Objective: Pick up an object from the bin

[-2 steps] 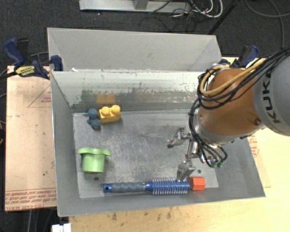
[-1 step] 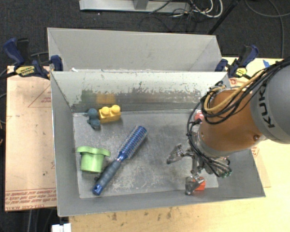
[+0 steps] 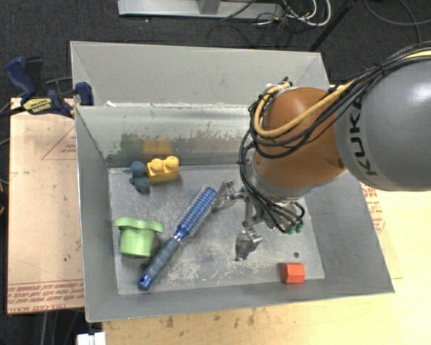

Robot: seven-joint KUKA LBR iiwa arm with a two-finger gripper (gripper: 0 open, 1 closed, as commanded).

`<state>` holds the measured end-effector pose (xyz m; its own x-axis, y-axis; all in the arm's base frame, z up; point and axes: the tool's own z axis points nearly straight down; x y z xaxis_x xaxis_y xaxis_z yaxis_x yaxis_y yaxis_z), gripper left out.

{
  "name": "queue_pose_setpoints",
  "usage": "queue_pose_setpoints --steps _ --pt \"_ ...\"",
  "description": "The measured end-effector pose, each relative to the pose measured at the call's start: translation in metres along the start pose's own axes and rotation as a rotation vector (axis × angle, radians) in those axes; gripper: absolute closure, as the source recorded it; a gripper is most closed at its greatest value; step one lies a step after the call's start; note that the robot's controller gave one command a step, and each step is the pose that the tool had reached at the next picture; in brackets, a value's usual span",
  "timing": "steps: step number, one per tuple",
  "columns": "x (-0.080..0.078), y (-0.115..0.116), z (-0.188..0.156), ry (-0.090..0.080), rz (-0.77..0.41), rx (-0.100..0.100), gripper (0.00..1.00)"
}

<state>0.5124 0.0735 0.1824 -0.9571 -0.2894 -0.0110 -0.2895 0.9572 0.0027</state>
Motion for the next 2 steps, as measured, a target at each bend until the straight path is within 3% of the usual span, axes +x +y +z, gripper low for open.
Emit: queue_pose_setpoints --steps 1,2 --pt "0.025 0.001 -0.114 0.000 0.073 0.004 0.00" --pt "-0.025 0.055 0.005 0.015 0.028 0.000 0.00"
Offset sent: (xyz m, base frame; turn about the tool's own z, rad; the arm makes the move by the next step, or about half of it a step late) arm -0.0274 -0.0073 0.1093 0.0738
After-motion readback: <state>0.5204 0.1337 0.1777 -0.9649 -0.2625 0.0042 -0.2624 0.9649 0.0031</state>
